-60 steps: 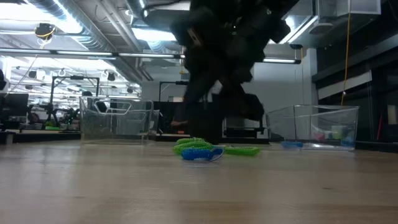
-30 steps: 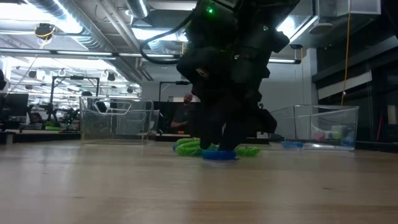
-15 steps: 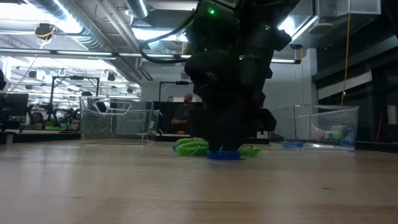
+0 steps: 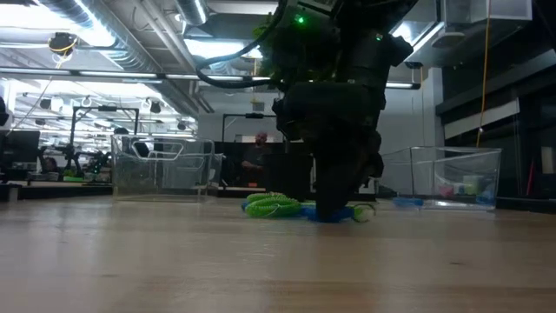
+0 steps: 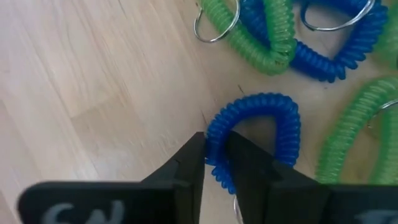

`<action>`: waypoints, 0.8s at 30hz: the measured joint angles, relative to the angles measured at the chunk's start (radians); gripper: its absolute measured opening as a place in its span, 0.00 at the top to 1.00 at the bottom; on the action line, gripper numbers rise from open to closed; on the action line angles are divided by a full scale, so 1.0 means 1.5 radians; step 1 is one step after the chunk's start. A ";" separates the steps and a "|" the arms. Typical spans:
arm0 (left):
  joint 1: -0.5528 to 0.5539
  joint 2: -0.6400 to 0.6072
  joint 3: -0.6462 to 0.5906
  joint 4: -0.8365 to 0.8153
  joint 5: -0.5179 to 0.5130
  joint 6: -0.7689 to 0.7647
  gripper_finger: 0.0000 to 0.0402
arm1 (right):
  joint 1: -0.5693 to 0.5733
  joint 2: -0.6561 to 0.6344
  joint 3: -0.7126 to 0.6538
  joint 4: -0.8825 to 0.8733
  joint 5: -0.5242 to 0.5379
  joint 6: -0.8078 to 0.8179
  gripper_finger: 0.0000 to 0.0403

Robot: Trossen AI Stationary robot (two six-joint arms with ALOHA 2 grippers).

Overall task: Sort spring keychains
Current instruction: Put the blue spring keychain into the right transparent bin

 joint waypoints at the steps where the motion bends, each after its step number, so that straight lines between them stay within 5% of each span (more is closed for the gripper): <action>1: 0.000 0.000 0.000 0.000 0.000 0.000 0.98 | 0.000 0.000 0.000 -0.001 0.002 0.000 0.84; 11: 0.000 0.000 0.000 0.000 0.000 0.000 0.98 | -0.003 0.000 0.018 -0.017 -0.026 0.004 0.96; 24: 0.000 0.000 0.000 0.000 0.000 0.000 0.98 | -0.018 0.004 0.147 -0.071 -0.024 0.000 0.97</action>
